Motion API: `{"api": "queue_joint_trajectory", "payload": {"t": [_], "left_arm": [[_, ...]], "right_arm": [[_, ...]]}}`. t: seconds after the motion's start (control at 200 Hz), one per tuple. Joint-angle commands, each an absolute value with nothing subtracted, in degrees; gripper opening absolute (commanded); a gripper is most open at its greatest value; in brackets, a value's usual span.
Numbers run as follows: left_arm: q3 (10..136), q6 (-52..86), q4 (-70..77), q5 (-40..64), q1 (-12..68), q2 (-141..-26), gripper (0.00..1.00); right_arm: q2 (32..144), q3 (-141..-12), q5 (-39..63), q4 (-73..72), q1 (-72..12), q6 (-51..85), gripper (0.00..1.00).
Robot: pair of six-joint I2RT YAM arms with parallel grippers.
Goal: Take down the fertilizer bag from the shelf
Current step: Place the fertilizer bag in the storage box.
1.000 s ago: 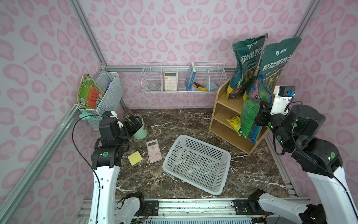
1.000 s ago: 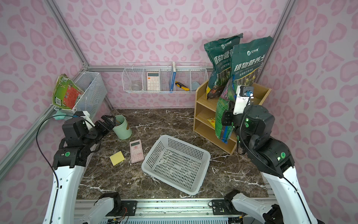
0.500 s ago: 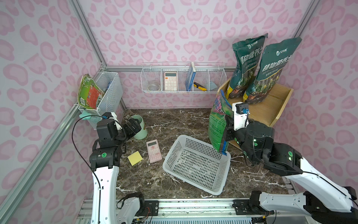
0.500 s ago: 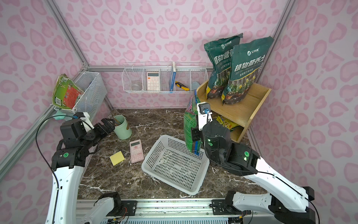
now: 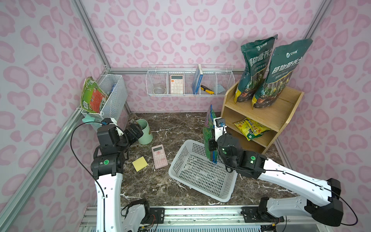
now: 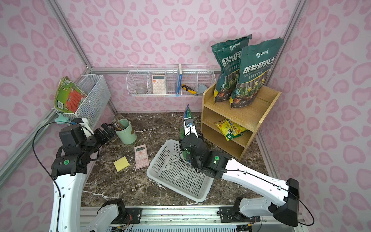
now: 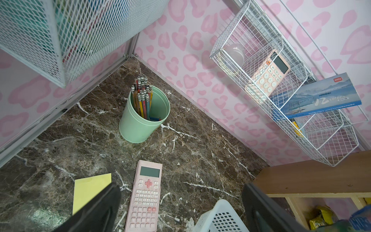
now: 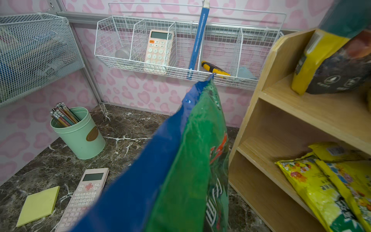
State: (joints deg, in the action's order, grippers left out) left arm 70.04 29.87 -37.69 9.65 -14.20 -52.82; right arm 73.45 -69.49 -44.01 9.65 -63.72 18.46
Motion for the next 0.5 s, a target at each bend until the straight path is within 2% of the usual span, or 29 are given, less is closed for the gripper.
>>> {"api": "queue_joint_trajectory", "payload": {"t": [0.0,0.5], "left_arm": [[69.9,30.0,-38.5,9.8,-14.5,-52.0,0.99],[69.7,31.0,-38.7,11.4,-16.6,-51.6,0.99]], "right_arm": [[76.4,-69.5,-41.7,-2.8,-63.3,21.7,0.00],[96.1,-73.8,-40.4,-7.4,-62.3,28.7,0.00]]}}
